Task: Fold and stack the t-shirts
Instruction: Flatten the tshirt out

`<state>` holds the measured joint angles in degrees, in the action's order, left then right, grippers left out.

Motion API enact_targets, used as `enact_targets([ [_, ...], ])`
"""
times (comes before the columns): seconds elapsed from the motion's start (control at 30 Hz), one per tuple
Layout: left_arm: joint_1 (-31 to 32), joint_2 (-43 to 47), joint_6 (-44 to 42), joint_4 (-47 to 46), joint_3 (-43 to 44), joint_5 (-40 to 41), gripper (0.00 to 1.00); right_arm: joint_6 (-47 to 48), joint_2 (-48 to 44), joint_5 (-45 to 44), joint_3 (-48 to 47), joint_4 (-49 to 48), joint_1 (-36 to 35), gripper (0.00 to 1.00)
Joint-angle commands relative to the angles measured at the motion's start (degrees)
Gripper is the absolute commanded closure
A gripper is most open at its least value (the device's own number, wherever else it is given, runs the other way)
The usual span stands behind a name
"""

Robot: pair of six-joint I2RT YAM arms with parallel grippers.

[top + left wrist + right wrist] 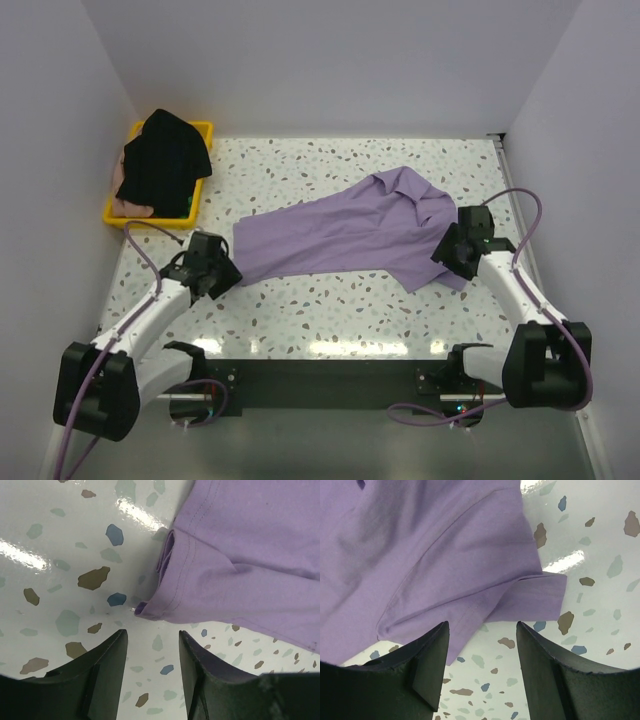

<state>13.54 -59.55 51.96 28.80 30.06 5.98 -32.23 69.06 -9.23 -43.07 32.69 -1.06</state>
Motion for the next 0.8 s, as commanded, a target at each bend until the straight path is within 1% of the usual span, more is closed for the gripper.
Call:
enact_targets([
  [0.0, 0.3, -2.5, 0.5, -3.9, 0.6, 0.4, 0.49, 0.5, 0.5, 1.1, -1.7, -1.8, 0.3, 0.40],
  [0.23, 0.5, -8.5, -0.5, -7.3, 1.0, 2.5, 0.47, 0.7, 0.4, 1.1, -1.7, -2.1, 0.3, 0.40],
  [0.47, 0.5, -12.0, -0.6, -10.5, 2.0, 3.2, 0.49, 0.8, -0.1, 1.4, -1.8, -2.0, 0.3, 0.40],
  [0.5, 0.5, -12.1, -0.8, -10.9, 2.0, 3.3, 0.53, 0.7, -0.2, 1.5, -1.8, -2.0, 0.3, 0.40],
  [0.63, 0.5, -13.1, -1.2, -11.8, 1.8, 3.7, 0.60, 0.6, -0.2, 1.5, -1.9, -2.0, 0.3, 0.40],
  [0.73, 0.5, -13.6, -1.6, -12.4, 2.0, 4.2, 0.68, 0.5, -0.2, 1.7, -1.8, -2.0, 0.3, 0.40],
  [0.77, 0.5, -13.9, -1.8, -12.5, 2.2, 4.4, 0.72, 0.4, -0.2, 1.7, -1.7, -2.1, 0.3, 0.40],
])
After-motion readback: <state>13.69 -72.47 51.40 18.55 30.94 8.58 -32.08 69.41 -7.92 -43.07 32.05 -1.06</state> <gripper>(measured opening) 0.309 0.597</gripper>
